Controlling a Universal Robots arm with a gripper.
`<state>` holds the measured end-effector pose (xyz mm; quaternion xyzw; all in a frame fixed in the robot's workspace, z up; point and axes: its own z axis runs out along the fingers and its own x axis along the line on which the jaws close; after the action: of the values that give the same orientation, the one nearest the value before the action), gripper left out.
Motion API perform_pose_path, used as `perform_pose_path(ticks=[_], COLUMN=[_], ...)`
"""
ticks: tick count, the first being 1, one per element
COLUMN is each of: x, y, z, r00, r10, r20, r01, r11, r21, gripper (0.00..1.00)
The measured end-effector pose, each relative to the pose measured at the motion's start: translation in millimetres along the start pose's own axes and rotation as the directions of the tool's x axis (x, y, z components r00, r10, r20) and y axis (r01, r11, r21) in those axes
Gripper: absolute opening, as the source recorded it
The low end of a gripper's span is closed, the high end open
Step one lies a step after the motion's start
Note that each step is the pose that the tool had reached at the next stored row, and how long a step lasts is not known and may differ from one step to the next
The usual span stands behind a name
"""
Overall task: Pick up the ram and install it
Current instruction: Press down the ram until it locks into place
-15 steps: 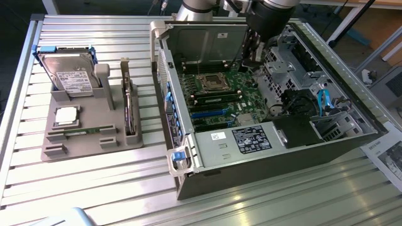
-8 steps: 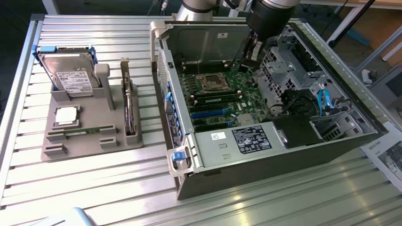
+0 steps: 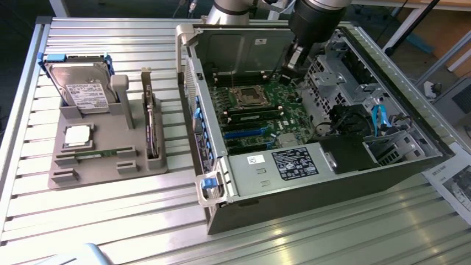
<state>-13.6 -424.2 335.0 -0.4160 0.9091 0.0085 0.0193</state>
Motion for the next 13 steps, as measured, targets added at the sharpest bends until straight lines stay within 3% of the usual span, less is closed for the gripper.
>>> perform_pose_path(ticks=[4,7,10,12,13], x=[0.0,0.0,0.0,0.0,0.0], y=[0.0,0.0,0.0,0.0,0.0], z=[0.0,0.0,0.0,0.0,0.0], r00=[0.9965,0.9878,0.9746,0.9576,0.9524], r10=[0.083,0.156,0.224,0.288,0.305], r20=[0.0001,0.0004,0.001,0.0016,0.0018], r01=[-0.083,-0.156,-0.224,-0.288,-0.305], r11=[0.9965,0.9877,0.9746,0.9575,0.9523], r21=[0.0035,0.0066,0.0094,0.0122,0.0129], gripper=[0.1,0.1,0.1,0.1,0.1])
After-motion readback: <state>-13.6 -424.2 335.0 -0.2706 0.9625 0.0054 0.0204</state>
